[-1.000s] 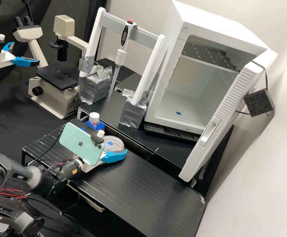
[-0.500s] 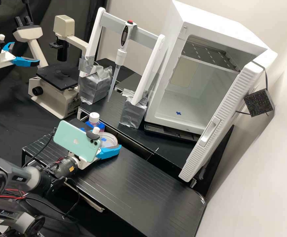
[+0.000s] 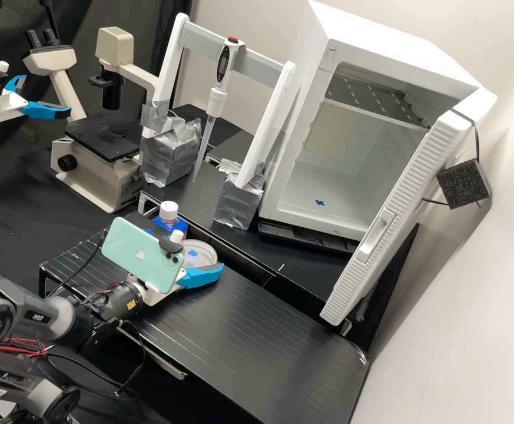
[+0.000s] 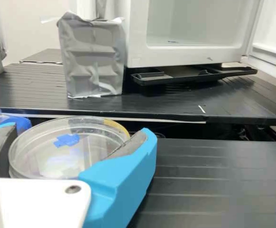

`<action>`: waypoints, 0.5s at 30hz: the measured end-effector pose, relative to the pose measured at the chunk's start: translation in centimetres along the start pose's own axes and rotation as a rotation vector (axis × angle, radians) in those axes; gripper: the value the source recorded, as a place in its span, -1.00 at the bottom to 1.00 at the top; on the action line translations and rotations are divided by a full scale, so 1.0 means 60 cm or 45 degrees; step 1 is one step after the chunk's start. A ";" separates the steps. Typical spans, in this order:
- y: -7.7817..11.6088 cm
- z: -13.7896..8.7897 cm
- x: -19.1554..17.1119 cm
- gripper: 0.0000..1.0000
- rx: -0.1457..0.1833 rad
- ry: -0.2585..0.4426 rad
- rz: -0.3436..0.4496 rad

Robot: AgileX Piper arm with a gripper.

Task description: Move the petri dish to the bench

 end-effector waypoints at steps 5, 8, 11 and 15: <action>-0.002 -0.002 0.000 1.00 -0.009 0.004 -0.004; -0.003 -0.003 0.000 1.00 -0.004 0.004 -0.005; -0.006 -0.006 0.000 1.00 -0.030 0.016 -0.016; -0.004 -0.009 -0.002 1.00 -0.031 0.028 -0.004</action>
